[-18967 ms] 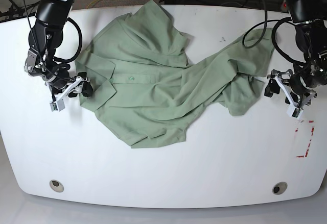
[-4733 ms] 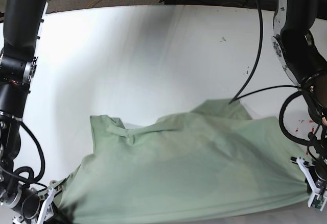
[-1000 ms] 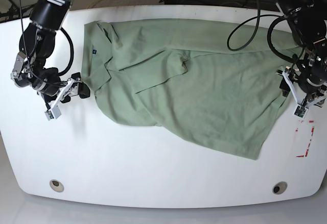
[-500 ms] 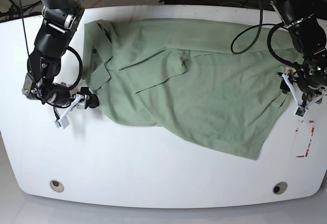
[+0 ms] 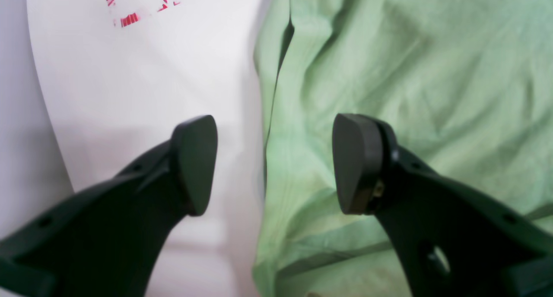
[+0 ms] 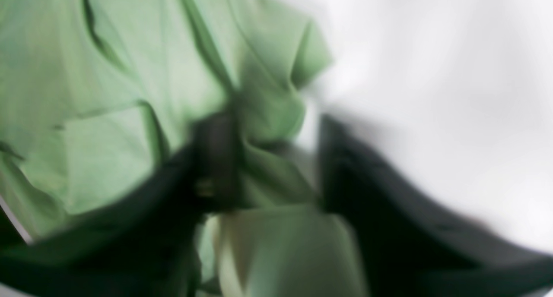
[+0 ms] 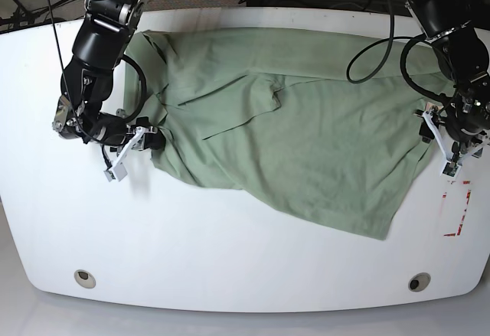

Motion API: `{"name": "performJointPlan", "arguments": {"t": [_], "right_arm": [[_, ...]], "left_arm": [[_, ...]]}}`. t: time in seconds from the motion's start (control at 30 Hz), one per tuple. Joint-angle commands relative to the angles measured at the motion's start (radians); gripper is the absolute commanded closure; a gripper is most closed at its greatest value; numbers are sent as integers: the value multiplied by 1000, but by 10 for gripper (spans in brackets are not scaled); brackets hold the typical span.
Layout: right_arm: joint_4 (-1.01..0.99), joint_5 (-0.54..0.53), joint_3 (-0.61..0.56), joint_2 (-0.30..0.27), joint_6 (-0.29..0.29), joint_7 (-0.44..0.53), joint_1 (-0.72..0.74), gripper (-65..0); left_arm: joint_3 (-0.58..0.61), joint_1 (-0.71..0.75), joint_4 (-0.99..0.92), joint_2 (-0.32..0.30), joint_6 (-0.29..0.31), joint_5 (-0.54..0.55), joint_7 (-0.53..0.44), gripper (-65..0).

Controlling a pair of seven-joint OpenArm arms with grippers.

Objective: Fold the T-shirt properly
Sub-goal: 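Release the shirt and move both grippers to its hem edge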

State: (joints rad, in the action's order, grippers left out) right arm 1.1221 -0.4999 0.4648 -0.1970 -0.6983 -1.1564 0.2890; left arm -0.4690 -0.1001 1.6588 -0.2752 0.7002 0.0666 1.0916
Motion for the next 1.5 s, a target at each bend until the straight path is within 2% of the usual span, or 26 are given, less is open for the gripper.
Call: {"name": "performJointPlan", "arguments": {"t": [0.0, 0.13, 0.17, 0.2, 0.33, 0.43, 0.6, 0.67, 1.03, 1.13, 1.23, 1.3, 1.4, 1.47], "right_arm": [[19, -1, 2, -14, 0, 8, 17, -162], [20, -1, 2, -19, 0, 10, 16, -17], [20, -1, 2, -20, 0, 10, 16, 0], [22, -1, 2, -20, 0, 10, 16, 0], [28, -1, 2, -25, 0, 8, 16, 0], [77, -1, 2, -34, 0, 2, 5, 0], [132, -1, -76, -38, 0, 3, -20, 0], [149, -1, -99, -40, 0, 3, -21, 0], [187, -7, -107, -28, 0, 3, -41, 0], [187, -4, -107, -28, 0, 3, -43, 0], [187, -4, -102, -29, 0, 3, -44, 0], [187, -3, -102, -31, 0, 5, -44, 0], [187, -3, -102, -31, 0, 5, -44, 0], [187, -3, -102, -31, 0, 5, -43, 0]], "left_arm": [[-1, -20, 1, -19, -2, 5, -43, -390], [-1, -42, -62, -17, -2, 5, -49, -390], [-1, -59, -76, -16, -2, 5, -49, -390], [-1, -69, -92, -16, -2, 5, -49, -390], [-3, -112, -141, 9, -112, 9, -55, -396], [-3, -143, -153, 12, -159, 5, -107, -397], [-1, -201, -276, 31, -277, 5, -206, -519], [-1, -232, -348, 31, -307, 6, -235, -539], [121, -336, -728, 29, -313, 6, -446, -543], [121, -350, -794, 27, -314, 5, -468, -542], [121, -341, -783, 26, -314, 5, -457, -538], [118, -320, -767, 17, -310, 5, -437, -494], [118, -264, -711, -14, -304, 11, -377, -386], [115, -227, -653, -16, -273, 11, -344, -354]]}}
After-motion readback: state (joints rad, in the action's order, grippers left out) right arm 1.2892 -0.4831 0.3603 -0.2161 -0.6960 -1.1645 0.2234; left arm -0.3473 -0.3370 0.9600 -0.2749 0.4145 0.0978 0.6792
